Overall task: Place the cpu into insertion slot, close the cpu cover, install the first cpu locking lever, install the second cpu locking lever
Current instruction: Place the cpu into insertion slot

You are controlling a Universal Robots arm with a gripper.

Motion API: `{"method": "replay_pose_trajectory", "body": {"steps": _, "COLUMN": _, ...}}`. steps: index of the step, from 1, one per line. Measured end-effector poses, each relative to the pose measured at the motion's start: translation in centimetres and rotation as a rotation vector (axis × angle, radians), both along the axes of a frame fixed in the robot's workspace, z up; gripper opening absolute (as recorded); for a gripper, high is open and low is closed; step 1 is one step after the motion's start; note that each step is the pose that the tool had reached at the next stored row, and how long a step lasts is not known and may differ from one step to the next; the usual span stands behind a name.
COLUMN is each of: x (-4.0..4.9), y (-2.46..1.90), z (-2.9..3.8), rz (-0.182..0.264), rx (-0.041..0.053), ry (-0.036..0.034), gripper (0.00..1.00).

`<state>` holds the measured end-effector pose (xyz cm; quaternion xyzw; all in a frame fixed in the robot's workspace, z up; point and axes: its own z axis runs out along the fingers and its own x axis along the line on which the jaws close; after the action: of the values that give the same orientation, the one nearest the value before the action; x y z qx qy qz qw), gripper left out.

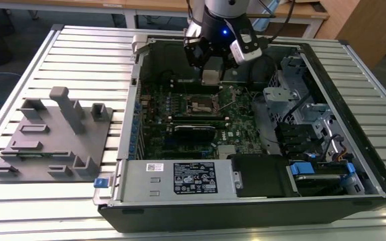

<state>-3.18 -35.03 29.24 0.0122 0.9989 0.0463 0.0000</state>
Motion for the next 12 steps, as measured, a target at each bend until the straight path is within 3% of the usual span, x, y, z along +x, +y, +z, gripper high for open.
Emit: {"method": "replay_pose_trajectory", "body": {"steps": 12, "x": 0.0, "y": 0.0, "z": -0.22, "rz": 0.0, "rx": 0.0002, "ry": -0.0002, "gripper": 0.54}}
